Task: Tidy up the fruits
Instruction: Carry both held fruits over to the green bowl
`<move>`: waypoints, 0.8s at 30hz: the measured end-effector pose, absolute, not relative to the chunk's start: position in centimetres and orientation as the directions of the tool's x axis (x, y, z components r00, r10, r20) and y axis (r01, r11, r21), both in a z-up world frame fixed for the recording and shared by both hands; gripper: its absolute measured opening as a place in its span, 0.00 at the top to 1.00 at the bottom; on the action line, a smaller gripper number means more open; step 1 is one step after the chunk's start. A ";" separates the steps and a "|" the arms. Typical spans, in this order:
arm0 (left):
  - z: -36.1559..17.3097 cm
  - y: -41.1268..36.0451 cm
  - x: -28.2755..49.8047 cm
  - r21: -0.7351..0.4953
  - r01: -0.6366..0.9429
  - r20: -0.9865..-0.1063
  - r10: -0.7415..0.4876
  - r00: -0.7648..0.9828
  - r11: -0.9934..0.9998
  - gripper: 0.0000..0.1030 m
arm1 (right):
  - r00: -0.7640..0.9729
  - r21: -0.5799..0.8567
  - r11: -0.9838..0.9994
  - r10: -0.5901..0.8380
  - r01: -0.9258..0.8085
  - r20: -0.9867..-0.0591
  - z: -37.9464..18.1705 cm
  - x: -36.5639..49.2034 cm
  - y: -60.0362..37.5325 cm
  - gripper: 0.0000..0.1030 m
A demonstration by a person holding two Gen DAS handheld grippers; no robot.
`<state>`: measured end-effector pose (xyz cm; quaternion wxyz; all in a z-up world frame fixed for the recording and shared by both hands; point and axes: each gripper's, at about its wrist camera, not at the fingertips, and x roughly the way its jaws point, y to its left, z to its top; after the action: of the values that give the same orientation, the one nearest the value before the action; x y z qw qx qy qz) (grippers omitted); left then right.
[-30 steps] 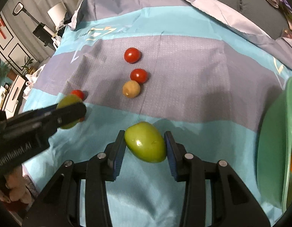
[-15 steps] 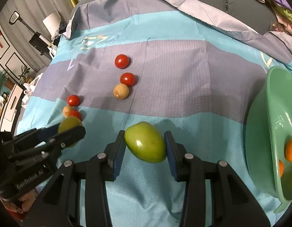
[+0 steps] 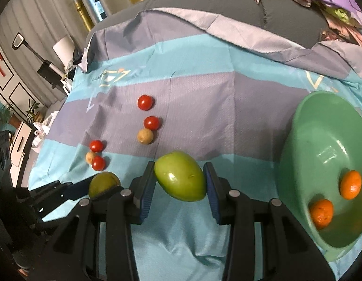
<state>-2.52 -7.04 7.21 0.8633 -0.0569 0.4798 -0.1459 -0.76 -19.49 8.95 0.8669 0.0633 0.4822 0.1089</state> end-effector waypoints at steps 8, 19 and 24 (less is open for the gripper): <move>9.2 -10.3 -2.1 -0.225 0.265 -0.785 -0.335 0.521 0.938 0.64 | 0.569 0.233 0.968 0.242 -0.091 -0.786 11.1 -1.3 -22.1 0.60; 11.3 -14.9 -1.3 -0.213 0.349 -0.756 -0.380 0.533 0.913 0.64 | 0.653 0.244 0.970 0.173 0.019 -0.737 13.7 -2.6 -27.6 0.60; 12.0 -17.5 -1.1 -0.222 0.399 -0.746 -0.418 0.518 0.890 0.64 | 0.671 0.237 0.968 0.122 0.082 -0.731 14.1 -3.0 -29.9 0.60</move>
<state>-1.11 -17.54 12.03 0.8711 -0.0115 0.4313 -0.2345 -3.02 -29.94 14.09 0.9055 0.1259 0.4052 0.0109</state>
